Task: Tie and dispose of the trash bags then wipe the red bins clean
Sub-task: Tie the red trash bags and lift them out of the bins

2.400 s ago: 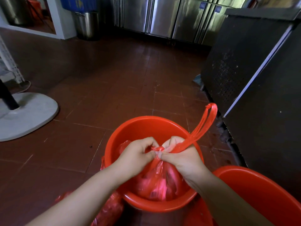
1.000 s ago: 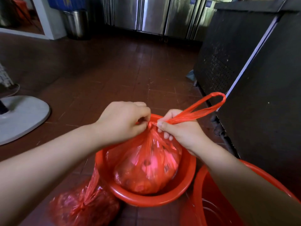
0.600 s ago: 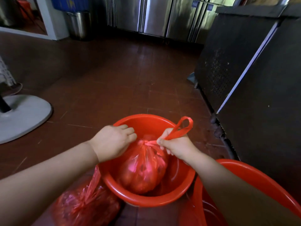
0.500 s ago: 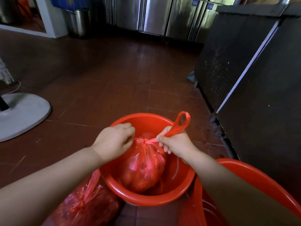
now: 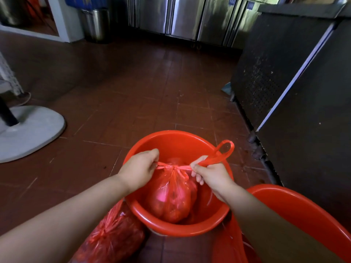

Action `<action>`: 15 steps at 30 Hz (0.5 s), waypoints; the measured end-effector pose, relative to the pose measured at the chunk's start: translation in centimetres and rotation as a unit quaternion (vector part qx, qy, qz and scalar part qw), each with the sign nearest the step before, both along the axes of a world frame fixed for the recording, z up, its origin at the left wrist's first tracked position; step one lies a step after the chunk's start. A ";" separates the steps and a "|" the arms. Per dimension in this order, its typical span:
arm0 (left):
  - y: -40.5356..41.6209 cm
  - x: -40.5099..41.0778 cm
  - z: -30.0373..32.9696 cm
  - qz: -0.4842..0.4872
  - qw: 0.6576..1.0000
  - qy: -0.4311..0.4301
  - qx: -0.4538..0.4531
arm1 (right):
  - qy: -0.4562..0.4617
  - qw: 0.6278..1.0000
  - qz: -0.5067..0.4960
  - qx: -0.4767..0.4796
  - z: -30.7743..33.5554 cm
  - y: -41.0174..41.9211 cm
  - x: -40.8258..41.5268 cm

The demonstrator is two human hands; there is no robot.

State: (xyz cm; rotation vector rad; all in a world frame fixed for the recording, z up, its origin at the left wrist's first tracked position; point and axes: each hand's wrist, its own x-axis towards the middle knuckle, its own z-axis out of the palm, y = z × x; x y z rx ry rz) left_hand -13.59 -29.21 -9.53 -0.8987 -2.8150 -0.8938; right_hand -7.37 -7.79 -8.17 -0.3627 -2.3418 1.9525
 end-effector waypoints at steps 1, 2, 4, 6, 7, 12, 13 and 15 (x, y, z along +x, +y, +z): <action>-0.1 0.2 0.1 0.004 1.000 0.004 0.007 | 0.002 1.000 -0.005 -0.003 0.2 -0.1 0.0; -0.2 0.4 0.3 0.008 1.000 0.009 0.022 | 0.005 1.000 -0.009 -0.005 0.6 -0.2 -0.1; -0.4 0.8 1.7 0.018 0.998 0.020 0.063 | 0.019 1.000 -0.012 -0.012 2.1 -0.5 -0.1; -0.7 1.4 4.0 0.032 0.993 0.031 0.105 | 0.038 0.998 -0.016 -0.037 4.3 -1.0 0.1; -0.9 1.9 5.5 0.035 0.991 0.036 0.124 | 0.048 0.997 -0.015 -0.057 5.7 -1.4 0.3; -3.8 5.0 14.7 0.025 0.982 0.068 0.173 | 0.103 0.981 0.016 -0.161 14.1 -4.1 2.4; -4.6 5.7 16.4 0.029 0.980 0.081 0.177 | 0.112 0.979 0.025 -0.169 15.7 -5.0 2.9; -6.2 7.3 19.3 0.046 0.976 0.098 0.190 | 0.123 0.974 0.046 -0.184 18.3 -6.7 3.8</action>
